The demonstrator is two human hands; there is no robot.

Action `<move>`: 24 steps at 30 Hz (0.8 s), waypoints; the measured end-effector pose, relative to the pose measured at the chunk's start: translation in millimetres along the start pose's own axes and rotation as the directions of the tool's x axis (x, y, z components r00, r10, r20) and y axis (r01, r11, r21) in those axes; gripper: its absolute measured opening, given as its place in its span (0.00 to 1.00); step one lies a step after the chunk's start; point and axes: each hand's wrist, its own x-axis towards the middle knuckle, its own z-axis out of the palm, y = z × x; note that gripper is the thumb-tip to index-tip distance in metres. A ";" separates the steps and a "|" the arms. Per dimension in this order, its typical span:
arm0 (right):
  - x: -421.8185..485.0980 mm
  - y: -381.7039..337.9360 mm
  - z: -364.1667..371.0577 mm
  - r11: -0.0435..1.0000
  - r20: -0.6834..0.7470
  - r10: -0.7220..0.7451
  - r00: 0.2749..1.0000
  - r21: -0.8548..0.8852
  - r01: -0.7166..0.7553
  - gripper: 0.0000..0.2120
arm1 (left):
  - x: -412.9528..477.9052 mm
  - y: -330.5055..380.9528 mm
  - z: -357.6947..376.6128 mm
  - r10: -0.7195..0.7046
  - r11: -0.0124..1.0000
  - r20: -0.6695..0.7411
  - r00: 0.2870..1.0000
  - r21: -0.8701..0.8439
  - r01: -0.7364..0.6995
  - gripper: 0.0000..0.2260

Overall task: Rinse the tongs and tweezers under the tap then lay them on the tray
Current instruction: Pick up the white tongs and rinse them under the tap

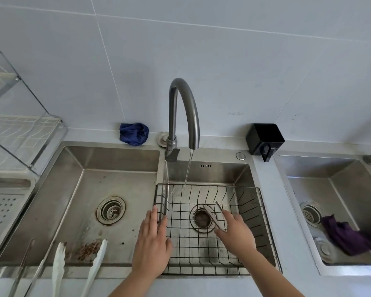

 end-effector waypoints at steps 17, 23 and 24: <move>-14.5 12.4 29.8 0.987 -0.158 -0.117 0.980 -0.129 0.097 0.25 | 1.3 -0.8 7.8 -0.001 1.000 -0.035 0.999 0.021 0.002 0.30; -27.5 -16.9 51.5 0.968 -0.119 -0.246 0.962 -0.085 0.237 0.23 | -0.9 1.9 -0.8 -0.016 0.999 -0.032 0.999 -0.029 0.015 0.30; -29.6 -22.1 56.9 0.964 -0.114 -0.262 0.958 -0.071 0.255 0.22 | -1.9 0.9 -3.2 -0.021 0.999 -0.029 0.999 -0.050 0.020 0.30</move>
